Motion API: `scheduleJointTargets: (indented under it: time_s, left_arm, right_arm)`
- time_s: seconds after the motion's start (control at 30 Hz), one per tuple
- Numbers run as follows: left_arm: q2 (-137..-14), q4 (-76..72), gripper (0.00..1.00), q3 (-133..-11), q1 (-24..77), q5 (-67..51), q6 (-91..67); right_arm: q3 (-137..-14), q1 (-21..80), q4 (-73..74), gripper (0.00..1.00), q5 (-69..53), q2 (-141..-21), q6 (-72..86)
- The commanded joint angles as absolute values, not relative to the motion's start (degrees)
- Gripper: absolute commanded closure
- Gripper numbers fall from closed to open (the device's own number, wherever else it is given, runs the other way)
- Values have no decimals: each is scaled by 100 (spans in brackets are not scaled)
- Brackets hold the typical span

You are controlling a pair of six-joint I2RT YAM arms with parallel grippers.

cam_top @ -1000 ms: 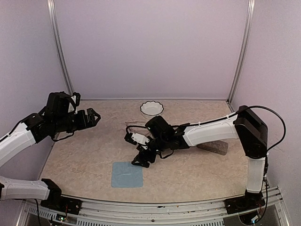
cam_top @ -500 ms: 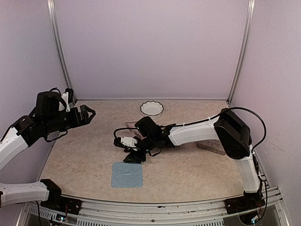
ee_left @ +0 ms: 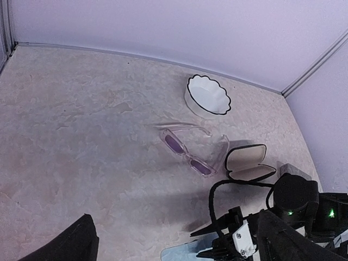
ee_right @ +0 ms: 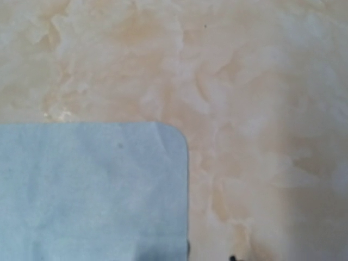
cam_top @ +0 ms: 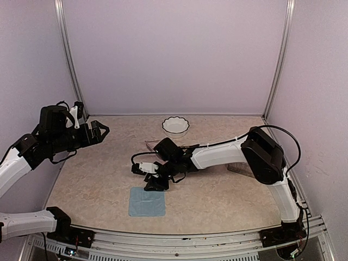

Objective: Organize the sunglasses
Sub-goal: Pick up the corner of the glasses cleaning cloth from the center of the board.

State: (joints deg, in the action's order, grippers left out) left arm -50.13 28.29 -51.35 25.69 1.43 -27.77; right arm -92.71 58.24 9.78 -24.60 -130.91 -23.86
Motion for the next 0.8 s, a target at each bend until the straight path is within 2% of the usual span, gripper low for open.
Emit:
scheduleJointTargets:
  time_s: [0.0,0.4,0.77]
  left_arm:
    - [-4937,2654,1,-5080,2524,41,-2712]
    - [-4957,2646,1,-5123,2514,1,-2733]
    - [-5008,2606,1,-5134,2504,-50,-2730]
  right_arm:
    - [-9292,5872,1044,59,-2356,-13240,-2321]
    - [-9397,5873,1204,73,-2320,-13404,-2375]
    - [-9354,5866,1256,98,-2234,-13421,-2426]
